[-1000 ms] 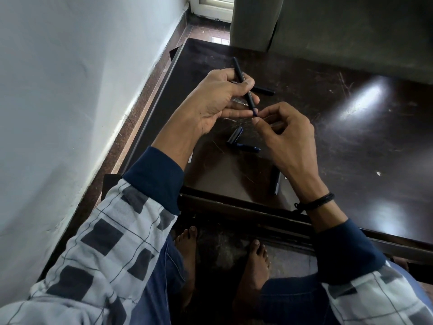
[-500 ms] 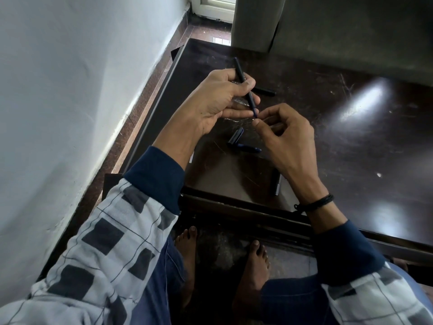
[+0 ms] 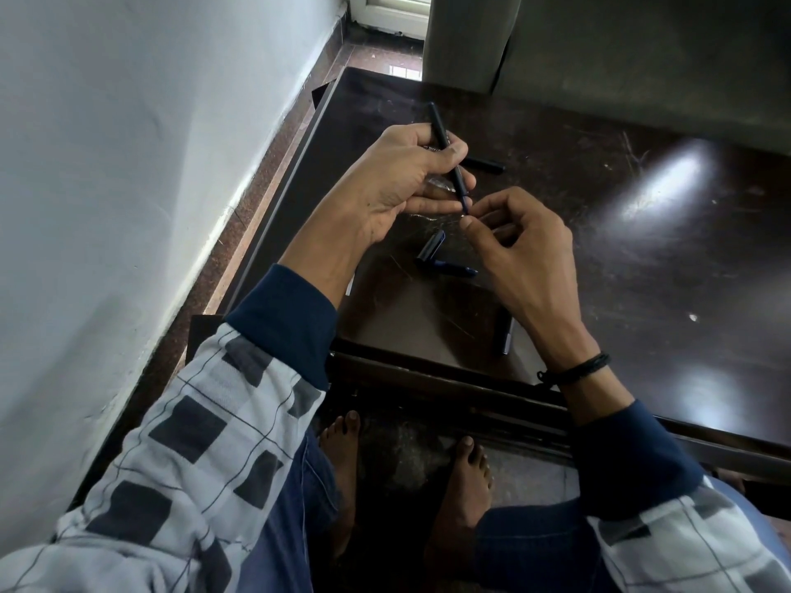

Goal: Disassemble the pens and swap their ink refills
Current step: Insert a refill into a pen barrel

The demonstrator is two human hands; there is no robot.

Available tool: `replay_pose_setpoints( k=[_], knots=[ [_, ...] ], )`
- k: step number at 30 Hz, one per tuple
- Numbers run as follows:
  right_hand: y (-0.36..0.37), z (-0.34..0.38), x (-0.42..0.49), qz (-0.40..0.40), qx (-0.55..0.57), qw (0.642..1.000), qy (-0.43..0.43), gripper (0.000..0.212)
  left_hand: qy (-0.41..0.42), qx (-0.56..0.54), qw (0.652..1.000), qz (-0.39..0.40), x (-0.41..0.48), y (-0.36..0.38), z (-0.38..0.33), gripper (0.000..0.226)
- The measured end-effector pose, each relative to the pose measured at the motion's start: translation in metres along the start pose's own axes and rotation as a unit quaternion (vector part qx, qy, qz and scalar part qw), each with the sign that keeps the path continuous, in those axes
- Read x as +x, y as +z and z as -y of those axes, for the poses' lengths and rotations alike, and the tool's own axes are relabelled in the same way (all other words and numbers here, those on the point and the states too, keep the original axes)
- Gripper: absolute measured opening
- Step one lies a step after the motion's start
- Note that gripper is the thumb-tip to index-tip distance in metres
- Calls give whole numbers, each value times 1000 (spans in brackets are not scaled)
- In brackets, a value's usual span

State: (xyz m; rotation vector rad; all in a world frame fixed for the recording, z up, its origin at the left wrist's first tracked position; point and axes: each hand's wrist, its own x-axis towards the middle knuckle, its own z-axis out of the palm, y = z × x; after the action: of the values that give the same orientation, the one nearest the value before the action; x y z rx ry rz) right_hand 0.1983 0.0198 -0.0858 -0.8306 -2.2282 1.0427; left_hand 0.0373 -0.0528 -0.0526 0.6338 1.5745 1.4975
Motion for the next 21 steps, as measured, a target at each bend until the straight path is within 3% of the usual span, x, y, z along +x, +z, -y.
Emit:
replay_pose_setpoints(
  k=[11,21],
  knots=[
    [1,1,0,5,-4,1000,-1,8,2,8,1000,-3,-2,-1,-1,17],
    [1,1,-1,12,-14,1000,0,8,3,16,1000,-7,-1,1,-1,12]
  ],
)
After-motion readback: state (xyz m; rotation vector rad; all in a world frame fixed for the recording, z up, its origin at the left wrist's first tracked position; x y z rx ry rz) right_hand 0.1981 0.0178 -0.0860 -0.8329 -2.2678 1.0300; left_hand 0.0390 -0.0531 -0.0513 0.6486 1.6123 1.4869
